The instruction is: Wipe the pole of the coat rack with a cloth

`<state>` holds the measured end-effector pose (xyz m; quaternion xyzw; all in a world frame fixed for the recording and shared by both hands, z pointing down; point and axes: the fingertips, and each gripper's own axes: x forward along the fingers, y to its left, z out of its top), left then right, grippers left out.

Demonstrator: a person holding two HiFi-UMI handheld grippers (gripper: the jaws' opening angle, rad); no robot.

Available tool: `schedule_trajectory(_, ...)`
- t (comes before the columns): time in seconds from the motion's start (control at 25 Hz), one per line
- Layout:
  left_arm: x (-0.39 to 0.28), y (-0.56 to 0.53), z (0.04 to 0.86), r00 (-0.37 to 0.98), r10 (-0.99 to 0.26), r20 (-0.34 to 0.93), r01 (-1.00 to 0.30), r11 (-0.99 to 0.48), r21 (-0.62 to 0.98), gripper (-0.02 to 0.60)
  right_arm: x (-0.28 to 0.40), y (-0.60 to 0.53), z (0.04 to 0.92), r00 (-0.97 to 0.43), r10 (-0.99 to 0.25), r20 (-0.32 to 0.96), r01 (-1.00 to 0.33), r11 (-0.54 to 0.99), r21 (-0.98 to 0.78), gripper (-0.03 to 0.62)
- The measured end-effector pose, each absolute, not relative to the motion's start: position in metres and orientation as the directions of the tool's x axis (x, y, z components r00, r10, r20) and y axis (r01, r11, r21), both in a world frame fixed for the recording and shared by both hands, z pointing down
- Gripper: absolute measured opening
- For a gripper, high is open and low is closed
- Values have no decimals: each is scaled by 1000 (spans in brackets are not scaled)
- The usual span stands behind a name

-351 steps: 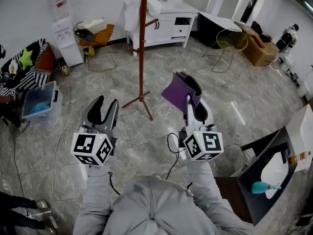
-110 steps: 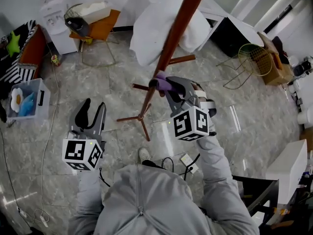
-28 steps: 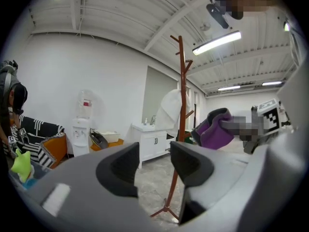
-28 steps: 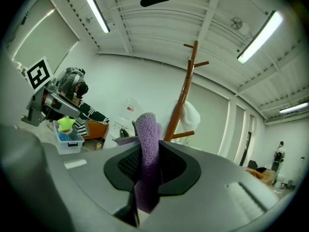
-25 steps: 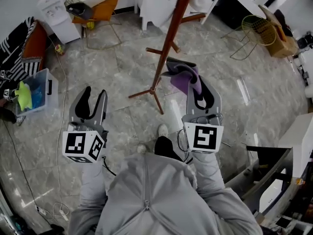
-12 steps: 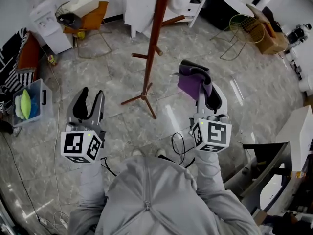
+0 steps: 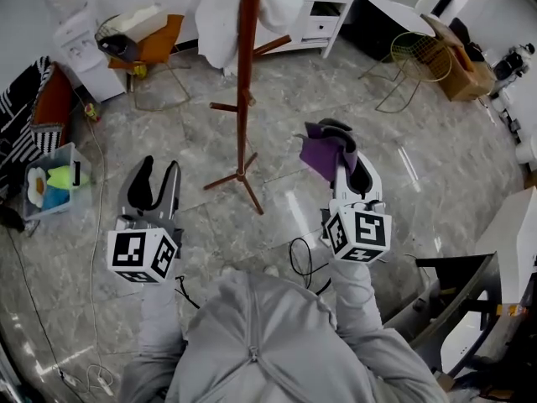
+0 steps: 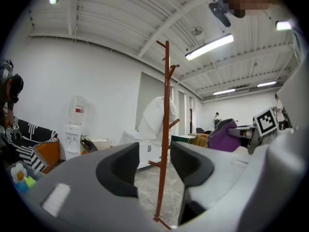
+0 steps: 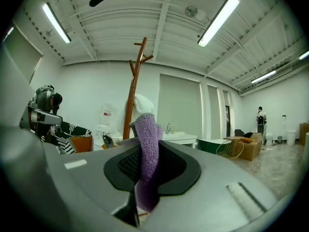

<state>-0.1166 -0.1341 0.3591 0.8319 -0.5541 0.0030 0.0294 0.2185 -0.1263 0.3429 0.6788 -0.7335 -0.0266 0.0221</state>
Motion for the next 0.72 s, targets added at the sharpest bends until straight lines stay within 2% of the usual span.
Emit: schedule_trajectory(0.72, -92, -114, 346, 363, -932, 17, -932, -362, 22, 215, 216, -119, 348, -165, -986, -1, -985, 164, 52, 54)
